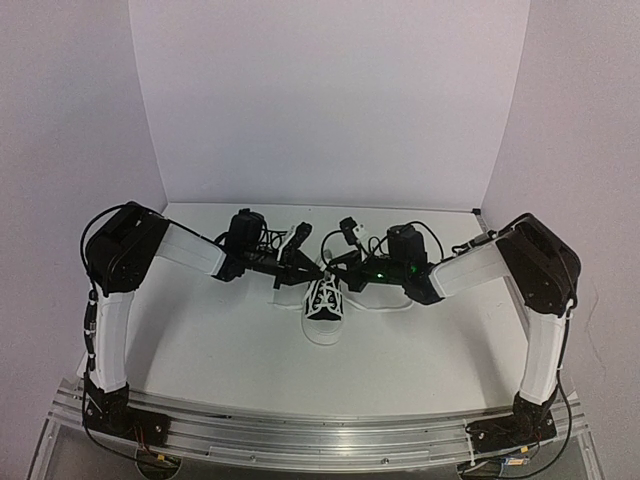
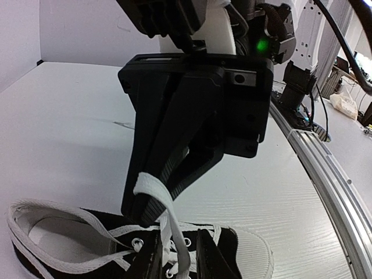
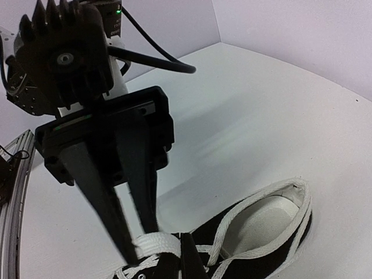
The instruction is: Tie the shoes
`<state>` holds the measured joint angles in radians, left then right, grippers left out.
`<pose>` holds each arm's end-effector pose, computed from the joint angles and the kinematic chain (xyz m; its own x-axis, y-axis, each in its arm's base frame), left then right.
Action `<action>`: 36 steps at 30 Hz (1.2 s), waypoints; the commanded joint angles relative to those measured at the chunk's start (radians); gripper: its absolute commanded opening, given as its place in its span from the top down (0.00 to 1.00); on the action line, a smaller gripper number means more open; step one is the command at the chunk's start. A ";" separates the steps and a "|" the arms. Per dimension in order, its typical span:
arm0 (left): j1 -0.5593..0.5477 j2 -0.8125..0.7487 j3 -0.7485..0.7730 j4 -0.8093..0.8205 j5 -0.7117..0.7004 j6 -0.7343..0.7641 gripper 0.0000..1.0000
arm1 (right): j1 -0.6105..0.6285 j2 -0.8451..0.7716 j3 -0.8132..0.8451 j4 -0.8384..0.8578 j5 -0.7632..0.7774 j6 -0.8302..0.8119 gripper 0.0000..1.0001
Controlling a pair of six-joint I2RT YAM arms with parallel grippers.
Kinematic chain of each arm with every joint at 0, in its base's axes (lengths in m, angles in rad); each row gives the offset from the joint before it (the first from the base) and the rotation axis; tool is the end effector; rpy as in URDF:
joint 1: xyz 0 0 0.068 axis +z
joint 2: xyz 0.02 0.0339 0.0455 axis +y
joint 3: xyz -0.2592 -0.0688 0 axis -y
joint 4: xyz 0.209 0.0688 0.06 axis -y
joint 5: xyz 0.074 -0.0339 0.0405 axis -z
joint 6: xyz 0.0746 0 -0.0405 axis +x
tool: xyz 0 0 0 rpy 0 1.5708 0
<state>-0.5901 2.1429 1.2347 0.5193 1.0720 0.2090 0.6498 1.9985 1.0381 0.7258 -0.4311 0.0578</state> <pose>0.3272 -0.2980 0.1620 -0.1129 0.1951 -0.9743 0.9862 -0.0973 -0.1337 0.3270 0.2876 0.1795 -0.2352 -0.1128 -0.9654 -0.8611 0.4848 0.1532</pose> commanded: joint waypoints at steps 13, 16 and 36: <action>-0.009 0.069 0.033 0.130 -0.002 -0.103 1.00 | 0.004 0.085 0.116 0.155 -0.083 0.124 1.00; -0.010 0.084 0.049 0.147 -0.001 -0.111 0.99 | 0.007 0.101 0.122 0.159 -0.086 0.135 1.00; -0.020 0.110 0.045 0.205 0.014 -0.130 0.98 | 0.011 0.107 0.114 0.167 -0.084 0.152 1.00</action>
<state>-0.6005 2.2340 1.2629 0.6741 1.0725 0.0995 0.6533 2.0949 1.1278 0.8524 -0.5045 0.2006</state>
